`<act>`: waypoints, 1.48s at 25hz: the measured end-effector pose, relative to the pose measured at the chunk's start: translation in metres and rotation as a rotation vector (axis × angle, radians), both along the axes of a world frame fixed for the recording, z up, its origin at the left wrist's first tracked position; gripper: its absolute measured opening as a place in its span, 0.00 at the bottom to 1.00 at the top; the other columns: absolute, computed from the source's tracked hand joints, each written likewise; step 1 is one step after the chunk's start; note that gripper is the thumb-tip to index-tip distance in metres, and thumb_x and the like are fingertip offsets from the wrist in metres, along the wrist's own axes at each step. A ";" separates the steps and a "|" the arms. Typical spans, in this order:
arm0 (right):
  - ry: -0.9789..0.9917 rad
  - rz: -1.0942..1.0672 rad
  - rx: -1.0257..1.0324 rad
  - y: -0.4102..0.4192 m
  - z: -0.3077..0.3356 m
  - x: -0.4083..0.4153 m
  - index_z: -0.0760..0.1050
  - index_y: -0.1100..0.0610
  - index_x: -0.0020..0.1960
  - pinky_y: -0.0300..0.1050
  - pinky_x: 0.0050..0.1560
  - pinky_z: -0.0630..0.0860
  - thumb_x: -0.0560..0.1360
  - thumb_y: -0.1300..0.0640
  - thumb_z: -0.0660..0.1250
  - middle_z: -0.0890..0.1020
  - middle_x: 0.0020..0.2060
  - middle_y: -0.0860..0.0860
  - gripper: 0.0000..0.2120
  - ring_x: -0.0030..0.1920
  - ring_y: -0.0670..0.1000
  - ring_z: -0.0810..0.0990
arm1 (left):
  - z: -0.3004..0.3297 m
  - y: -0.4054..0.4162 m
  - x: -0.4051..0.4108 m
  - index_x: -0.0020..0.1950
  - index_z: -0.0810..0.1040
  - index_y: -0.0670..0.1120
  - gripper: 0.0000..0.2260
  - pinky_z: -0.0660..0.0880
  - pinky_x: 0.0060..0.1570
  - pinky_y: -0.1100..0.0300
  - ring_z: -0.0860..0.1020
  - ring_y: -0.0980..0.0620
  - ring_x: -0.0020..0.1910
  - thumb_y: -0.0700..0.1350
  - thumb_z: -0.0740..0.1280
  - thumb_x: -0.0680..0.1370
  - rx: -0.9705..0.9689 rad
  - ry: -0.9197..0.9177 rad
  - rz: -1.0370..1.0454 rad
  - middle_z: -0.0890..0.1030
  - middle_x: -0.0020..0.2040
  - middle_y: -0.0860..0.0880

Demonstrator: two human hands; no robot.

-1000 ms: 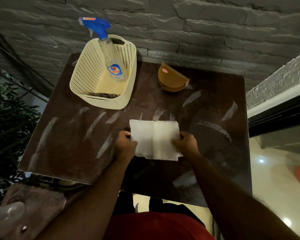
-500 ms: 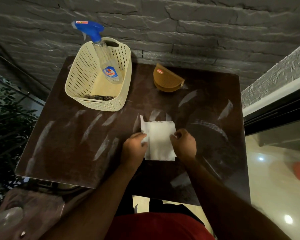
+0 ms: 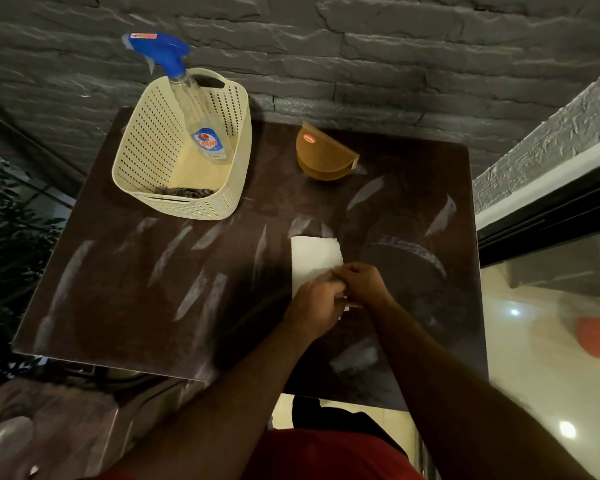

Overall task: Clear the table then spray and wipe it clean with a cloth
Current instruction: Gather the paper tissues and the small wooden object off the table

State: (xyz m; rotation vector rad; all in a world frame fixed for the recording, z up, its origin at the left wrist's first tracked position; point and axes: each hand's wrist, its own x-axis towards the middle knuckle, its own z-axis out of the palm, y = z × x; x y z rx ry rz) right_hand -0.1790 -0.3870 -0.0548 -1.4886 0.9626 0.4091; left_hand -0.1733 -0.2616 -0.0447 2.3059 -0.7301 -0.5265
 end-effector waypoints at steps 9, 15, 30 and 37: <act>-0.003 0.273 -0.603 -0.005 -0.004 0.000 0.78 0.52 0.42 0.48 0.43 0.80 0.74 0.53 0.67 0.84 0.42 0.52 0.03 0.43 0.55 0.82 | -0.023 0.046 0.027 0.51 0.82 0.44 0.09 0.73 0.45 0.58 0.81 0.43 0.46 0.40 0.69 0.72 0.061 -0.016 0.645 0.83 0.46 0.44; -0.056 0.430 -0.701 0.019 -0.006 0.000 0.77 0.54 0.51 0.43 0.41 0.73 0.71 0.43 0.72 0.83 0.46 0.52 0.17 0.47 0.54 0.81 | -0.033 0.040 0.027 0.53 0.80 0.46 0.15 0.71 0.45 0.58 0.79 0.45 0.51 0.52 0.73 0.71 0.254 0.247 0.695 0.83 0.51 0.45; -0.139 0.050 0.135 0.005 0.014 0.017 0.75 0.58 0.60 0.43 0.47 0.81 0.72 0.43 0.72 0.82 0.55 0.55 0.24 0.49 0.52 0.83 | 0.000 0.027 0.050 0.54 0.79 0.47 0.11 0.80 0.50 0.46 0.81 0.44 0.52 0.46 0.71 0.73 -0.392 0.896 0.818 0.82 0.52 0.45; -0.094 0.346 0.010 -0.002 0.013 0.045 0.80 0.65 0.58 0.53 0.52 0.82 0.66 0.58 0.78 0.84 0.52 0.57 0.22 0.52 0.58 0.83 | -0.004 0.067 0.051 0.54 0.81 0.48 0.12 0.79 0.50 0.50 0.82 0.47 0.50 0.40 0.72 0.71 -0.399 0.893 0.763 0.84 0.51 0.47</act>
